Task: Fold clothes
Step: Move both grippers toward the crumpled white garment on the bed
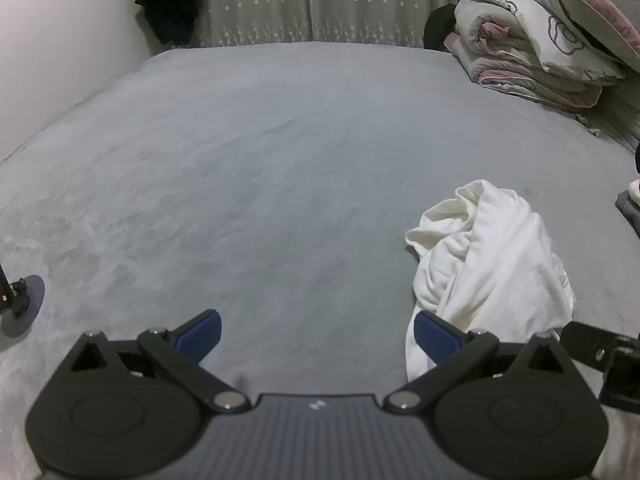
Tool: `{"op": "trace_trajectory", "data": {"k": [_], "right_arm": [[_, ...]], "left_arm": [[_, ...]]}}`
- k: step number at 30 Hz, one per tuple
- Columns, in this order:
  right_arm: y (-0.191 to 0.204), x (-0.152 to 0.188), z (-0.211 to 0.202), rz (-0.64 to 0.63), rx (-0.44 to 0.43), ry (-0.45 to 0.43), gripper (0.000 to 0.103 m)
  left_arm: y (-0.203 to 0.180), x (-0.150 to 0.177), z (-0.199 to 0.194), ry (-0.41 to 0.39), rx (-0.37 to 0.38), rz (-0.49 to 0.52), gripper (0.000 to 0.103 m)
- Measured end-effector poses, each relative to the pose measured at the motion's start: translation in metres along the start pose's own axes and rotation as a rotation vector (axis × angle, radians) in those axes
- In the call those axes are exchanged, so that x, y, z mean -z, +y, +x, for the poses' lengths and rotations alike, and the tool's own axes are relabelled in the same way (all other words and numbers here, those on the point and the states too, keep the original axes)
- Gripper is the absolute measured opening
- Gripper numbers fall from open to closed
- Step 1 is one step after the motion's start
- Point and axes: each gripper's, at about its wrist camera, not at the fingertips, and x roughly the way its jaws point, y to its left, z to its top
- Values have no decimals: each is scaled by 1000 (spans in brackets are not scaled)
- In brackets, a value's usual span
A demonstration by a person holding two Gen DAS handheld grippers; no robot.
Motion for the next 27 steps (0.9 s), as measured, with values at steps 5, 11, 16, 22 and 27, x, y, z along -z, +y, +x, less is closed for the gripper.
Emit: {"op": "trace_trajectory", "data": {"k": [5,11,16,22,27], "right_arm": [[0,0,-2,9,-14,3,103],[2,3,1,4,9,9,103],[2,3,2,7,22,14,103],[4,3,2,3,31,1,103],[4,2,10,15,40,13,103]], "left_arm": [[0,2,-2,-20,5,8,103],[-1,-3,0,10,-13,26,103],[-4,-4,1,18,2,32,103],[-6,-4,5,26,7,37,103],[-7,-3,9,38,11,33,103]]}}
